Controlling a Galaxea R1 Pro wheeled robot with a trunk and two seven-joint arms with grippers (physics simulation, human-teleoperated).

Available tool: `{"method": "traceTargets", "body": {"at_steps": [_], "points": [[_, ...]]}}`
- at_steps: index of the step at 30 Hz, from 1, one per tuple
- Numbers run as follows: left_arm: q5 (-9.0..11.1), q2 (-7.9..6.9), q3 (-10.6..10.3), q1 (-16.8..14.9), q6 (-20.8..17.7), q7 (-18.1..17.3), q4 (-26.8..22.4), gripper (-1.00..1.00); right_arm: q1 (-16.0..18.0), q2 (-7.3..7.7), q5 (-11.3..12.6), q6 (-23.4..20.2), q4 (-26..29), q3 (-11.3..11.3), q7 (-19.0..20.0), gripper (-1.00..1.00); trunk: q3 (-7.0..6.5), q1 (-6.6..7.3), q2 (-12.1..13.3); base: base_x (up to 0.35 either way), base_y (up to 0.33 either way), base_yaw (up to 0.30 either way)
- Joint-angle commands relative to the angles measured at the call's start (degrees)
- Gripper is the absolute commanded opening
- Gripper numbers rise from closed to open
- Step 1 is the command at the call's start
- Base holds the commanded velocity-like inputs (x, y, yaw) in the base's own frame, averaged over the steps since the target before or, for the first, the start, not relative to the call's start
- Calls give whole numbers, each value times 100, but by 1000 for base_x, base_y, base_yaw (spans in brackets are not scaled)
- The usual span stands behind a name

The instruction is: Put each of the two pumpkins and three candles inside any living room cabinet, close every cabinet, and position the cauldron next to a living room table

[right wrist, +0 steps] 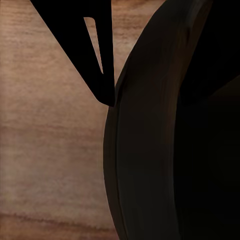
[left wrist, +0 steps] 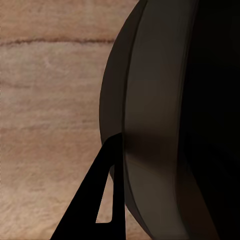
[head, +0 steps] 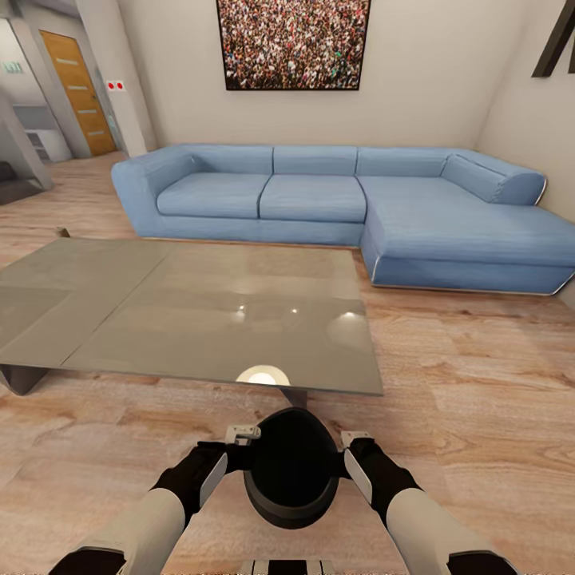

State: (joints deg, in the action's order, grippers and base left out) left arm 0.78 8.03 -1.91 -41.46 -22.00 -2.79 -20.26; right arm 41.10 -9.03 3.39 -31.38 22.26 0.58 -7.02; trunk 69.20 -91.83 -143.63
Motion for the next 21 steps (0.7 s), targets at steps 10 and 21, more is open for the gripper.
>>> {"method": "traceTargets", "body": {"at_steps": [10, 21], "points": [[186, -30, -20, 7, -41, -116, 66, -100, -8, 16, 189, 27, 24, -22, 438, -100, 31, -62, -1, 0, 0, 0], [186, -30, -20, 7, -41, -116, 66, 100, -10, 16, 189, 19, 24, -22, 438, 100, 31, -62, -1, 0, 0, 0]]}}
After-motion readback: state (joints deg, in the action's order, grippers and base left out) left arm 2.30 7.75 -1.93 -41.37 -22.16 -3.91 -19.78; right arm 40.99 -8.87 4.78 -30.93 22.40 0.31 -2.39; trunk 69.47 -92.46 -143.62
